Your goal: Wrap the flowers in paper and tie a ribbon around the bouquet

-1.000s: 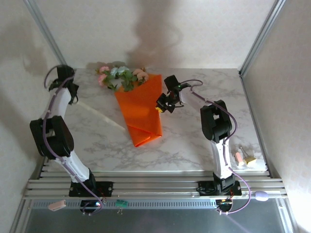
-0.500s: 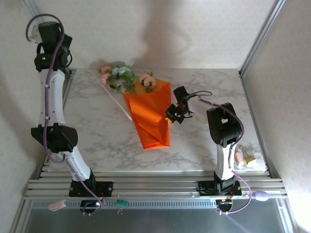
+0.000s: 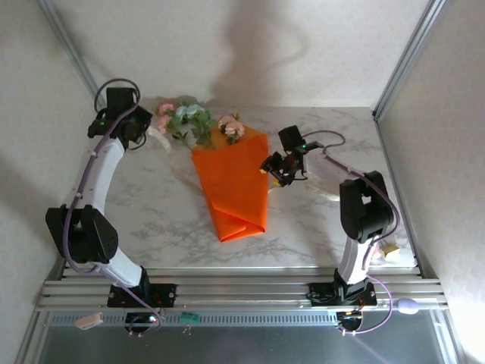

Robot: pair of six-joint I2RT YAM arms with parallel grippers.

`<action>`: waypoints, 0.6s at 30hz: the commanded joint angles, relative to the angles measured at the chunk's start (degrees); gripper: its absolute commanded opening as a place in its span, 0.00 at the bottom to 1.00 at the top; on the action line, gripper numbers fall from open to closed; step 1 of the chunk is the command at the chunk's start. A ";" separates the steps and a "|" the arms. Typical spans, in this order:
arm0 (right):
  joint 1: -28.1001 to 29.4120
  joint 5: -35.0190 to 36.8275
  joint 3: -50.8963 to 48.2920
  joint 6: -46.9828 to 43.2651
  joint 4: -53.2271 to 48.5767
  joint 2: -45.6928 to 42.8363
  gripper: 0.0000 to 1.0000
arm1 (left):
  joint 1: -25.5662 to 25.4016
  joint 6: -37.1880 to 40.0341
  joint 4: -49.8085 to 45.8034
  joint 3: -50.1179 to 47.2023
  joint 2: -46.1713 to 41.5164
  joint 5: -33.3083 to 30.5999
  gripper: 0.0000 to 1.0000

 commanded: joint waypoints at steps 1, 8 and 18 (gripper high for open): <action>-2.87 6.49 2.06 -4.97 -5.63 -3.07 0.53 | -1.08 -1.17 -2.53 -5.86 -3.79 0.01 0.00; -4.73 10.18 2.72 -7.63 -9.22 -2.30 0.52 | 0.28 -1.41 -4.64 -22.23 -11.93 -9.35 0.00; -13.17 12.85 -0.58 -6.17 -11.74 -3.58 0.49 | 1.25 -1.95 -8.65 -22.98 -13.65 -12.87 0.90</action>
